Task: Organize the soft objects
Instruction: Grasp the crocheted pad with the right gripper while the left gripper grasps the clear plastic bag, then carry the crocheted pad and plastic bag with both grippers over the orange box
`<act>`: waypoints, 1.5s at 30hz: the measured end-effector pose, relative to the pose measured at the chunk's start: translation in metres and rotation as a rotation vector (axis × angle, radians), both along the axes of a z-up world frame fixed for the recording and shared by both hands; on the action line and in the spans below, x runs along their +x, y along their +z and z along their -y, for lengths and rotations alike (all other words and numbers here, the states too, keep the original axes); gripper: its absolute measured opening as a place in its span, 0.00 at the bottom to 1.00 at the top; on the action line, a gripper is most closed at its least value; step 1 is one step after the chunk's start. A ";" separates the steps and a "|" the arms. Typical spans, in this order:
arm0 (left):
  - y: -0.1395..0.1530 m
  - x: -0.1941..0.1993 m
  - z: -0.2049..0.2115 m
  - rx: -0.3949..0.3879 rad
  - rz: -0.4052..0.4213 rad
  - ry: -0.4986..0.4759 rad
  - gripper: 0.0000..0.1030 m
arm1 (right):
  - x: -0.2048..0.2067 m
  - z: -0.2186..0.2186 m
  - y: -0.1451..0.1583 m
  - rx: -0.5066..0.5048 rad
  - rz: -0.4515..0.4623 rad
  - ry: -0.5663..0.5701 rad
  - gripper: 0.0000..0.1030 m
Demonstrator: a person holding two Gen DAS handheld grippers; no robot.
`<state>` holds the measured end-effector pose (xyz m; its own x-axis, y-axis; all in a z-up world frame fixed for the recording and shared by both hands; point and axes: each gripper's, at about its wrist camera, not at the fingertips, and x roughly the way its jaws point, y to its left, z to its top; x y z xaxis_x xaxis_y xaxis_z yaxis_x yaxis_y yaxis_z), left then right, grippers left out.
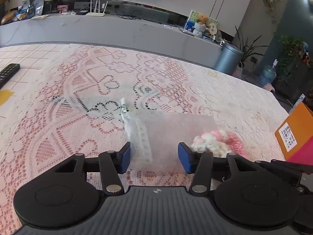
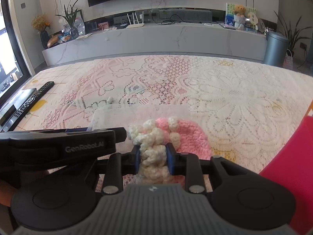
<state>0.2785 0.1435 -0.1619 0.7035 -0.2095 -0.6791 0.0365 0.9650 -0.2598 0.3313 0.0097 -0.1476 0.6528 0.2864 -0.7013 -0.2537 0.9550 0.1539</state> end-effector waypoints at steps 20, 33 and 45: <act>0.051 -0.049 -0.001 0.082 0.165 0.028 0.05 | -0.036 0.012 0.045 -0.035 0.097 0.047 0.24; 0.122 -0.144 0.041 0.109 0.280 0.069 0.05 | -0.130 0.064 0.131 0.115 0.274 0.072 0.24; 0.166 -0.174 0.129 0.104 0.395 -0.129 0.05 | -0.205 0.173 0.165 0.187 0.305 -0.071 0.24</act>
<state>0.1050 0.0142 0.0045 0.8865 -0.2572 -0.3847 0.2358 0.9664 -0.1027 0.1265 -0.1636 0.0170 0.8467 0.3380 -0.4109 -0.2492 0.9343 0.2549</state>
